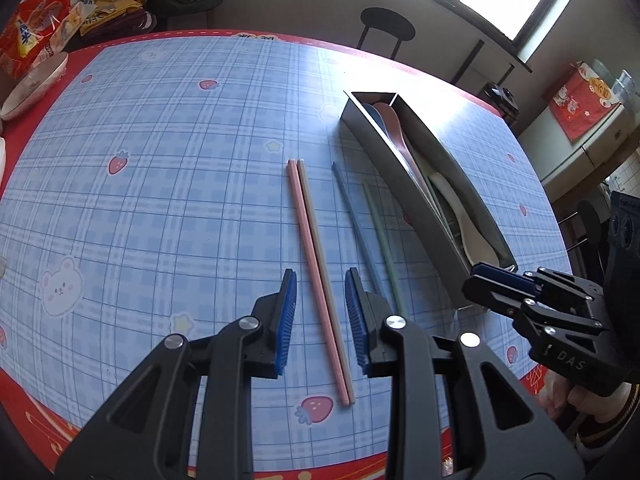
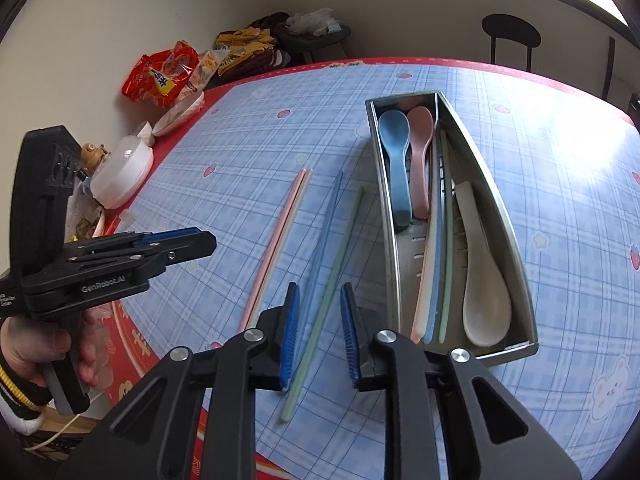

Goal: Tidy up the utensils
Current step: 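Move both open tools over the remaining chopsticks on the cloth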

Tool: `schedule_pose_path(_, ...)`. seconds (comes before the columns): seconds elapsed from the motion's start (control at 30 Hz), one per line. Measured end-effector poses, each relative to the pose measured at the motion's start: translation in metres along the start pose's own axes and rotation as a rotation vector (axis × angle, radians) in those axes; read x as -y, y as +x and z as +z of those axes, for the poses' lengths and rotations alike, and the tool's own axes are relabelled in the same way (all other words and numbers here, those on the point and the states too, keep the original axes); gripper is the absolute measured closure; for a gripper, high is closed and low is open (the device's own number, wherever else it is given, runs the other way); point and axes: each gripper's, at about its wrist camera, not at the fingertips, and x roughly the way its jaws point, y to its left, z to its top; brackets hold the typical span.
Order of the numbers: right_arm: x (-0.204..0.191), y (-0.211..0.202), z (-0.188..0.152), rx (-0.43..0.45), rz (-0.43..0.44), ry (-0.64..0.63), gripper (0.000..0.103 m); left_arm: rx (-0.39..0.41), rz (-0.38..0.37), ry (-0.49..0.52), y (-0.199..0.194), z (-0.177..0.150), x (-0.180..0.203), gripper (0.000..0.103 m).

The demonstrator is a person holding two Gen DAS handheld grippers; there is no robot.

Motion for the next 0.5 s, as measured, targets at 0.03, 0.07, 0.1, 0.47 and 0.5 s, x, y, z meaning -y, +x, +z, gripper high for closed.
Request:
schedule_pose_path(0.03,-0.002,0.002,-0.003,-0.01,0.003,0.017,0.091,0.0,-0.013,0.0,-0.002,-0.001,-0.003,0.075)
schedule_pose_path(0.07,-0.005,0.005,-0.006,-0.014,0.002,0.025,0.091,0.004,-0.022,0.004,-0.005,-0.003,-0.008,0.075)
schedule_pose_path(0.1,-0.009,0.008,-0.007,-0.019,-0.011,0.021,0.092,0.008,-0.025,0.01,-0.006,-0.004,-0.011,0.075)
schedule_pose_path(0.47,-0.03,0.052,-0.003,-0.052,-0.119,0.044,0.094,0.008,-0.055,0.005,-0.002,-0.005,-0.046,0.076)
schedule_pose_path(0.5,-0.032,0.056,-0.002,-0.055,-0.129,0.043,0.094,0.003,-0.06,-0.002,0.001,-0.004,-0.049,0.076)
